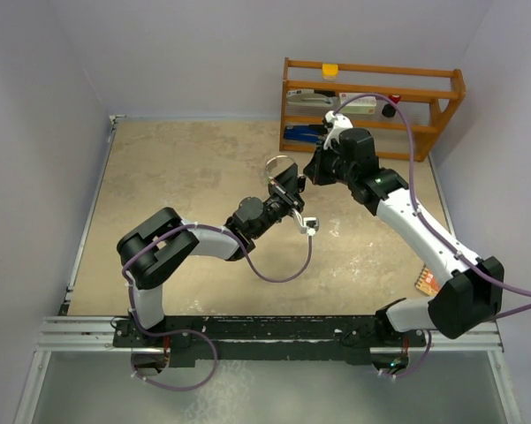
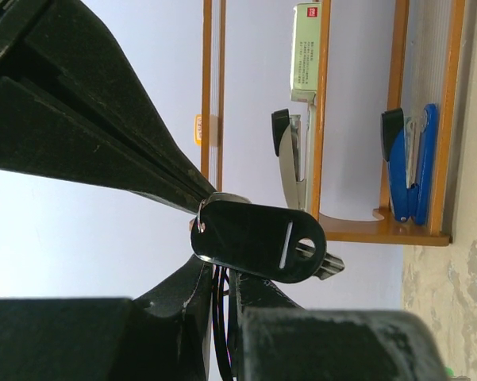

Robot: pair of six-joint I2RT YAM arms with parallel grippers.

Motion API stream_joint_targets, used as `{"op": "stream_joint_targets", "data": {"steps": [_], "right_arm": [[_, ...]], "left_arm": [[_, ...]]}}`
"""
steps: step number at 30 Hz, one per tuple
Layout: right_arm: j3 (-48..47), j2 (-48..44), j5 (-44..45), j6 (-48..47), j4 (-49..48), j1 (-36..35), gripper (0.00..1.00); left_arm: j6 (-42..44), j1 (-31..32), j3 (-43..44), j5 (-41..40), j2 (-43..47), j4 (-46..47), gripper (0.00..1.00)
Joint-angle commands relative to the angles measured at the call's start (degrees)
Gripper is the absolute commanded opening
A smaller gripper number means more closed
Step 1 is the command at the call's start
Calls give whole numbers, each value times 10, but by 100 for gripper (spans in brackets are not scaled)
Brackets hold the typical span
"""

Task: Put the keys on the keyring

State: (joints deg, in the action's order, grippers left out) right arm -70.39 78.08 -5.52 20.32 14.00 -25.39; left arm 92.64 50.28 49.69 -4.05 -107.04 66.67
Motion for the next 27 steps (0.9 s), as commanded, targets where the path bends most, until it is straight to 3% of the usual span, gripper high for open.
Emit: {"op": "stream_joint_targets", "data": {"steps": [1,15,24,27], "right_arm": [[-31,3,1,-5,0,2,0],[-80,17,16,-32,51,-5,0],[-53,-6,32,-20,57,-6,0],[-36,-12,61,-29,75,-3,13]], "left_arm": [[12,1,12,12,3,36,0],[13,1,23,19,-2,5,0],[-2,-6,30,7,0,-2,0],[-4,-11,23,4,6,-2,0]]}}
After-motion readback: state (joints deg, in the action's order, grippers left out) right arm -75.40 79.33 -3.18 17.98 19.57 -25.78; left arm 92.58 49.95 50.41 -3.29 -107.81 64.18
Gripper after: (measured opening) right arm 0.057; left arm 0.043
